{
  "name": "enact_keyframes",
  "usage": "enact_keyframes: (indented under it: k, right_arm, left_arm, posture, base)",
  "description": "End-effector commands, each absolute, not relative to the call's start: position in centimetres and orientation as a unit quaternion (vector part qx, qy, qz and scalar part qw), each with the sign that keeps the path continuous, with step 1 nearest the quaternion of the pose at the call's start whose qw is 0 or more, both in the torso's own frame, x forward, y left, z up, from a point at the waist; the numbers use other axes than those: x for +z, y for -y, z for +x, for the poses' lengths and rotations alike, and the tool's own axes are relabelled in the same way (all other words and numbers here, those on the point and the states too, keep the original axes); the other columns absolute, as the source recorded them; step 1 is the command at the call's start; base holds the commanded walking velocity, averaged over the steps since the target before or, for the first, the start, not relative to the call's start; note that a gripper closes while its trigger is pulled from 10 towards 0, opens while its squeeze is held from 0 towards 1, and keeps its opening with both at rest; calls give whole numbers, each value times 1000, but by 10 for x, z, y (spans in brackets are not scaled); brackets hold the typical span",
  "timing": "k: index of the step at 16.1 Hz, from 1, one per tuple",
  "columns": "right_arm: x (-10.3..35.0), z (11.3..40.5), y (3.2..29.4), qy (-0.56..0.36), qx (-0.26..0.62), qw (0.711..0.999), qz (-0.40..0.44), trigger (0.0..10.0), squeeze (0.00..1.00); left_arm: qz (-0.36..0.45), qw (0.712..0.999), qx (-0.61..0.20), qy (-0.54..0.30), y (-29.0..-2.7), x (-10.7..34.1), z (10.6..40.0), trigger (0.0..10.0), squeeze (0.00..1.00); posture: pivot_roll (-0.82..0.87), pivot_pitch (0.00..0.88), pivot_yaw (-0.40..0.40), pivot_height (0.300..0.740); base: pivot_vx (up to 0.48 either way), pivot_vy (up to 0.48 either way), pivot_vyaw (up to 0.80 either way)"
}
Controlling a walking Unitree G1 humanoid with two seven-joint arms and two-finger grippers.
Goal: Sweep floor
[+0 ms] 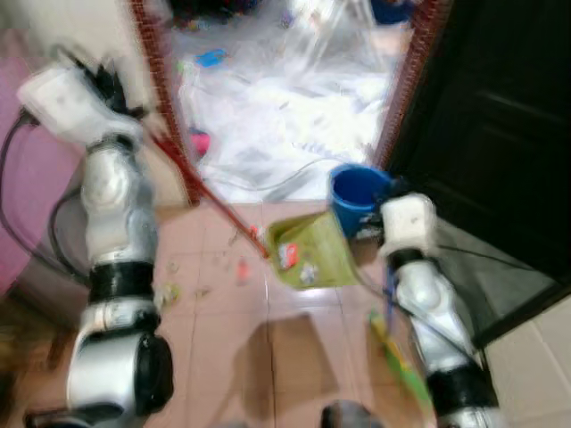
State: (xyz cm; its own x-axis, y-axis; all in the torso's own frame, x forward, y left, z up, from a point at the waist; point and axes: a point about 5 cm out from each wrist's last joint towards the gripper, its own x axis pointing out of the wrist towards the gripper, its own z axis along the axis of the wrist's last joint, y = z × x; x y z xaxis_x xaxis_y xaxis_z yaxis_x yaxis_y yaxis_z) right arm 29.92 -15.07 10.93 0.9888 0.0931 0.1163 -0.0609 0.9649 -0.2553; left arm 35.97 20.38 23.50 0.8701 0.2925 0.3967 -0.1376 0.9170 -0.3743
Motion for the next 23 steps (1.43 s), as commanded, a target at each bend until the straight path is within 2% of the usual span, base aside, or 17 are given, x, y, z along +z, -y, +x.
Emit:
enact_keyframes:
  k: [1,10,23]
  right_arm:
    - [120,302,157,85,30,987,-134,10000,0]
    - [117,305,149,84,39,987,-131,10000,0]
    - [114,304,144,81,49,986,-135,10000,0]
  left_arm:
    - [-173,945,88,262,-190,254,360,10000,0]
    - [-194,932,72,298,-177,286,367,10000,0]
    - [-183,932,82,301,-178,286,370,10000,0]
  posture:
    - [-106,0,66,740]
    - [-98,0,71,740]
    - [-96,0,74,740]
  base:
    - [480,0,0]
    - [480,0,0]
    - [480,0,0]
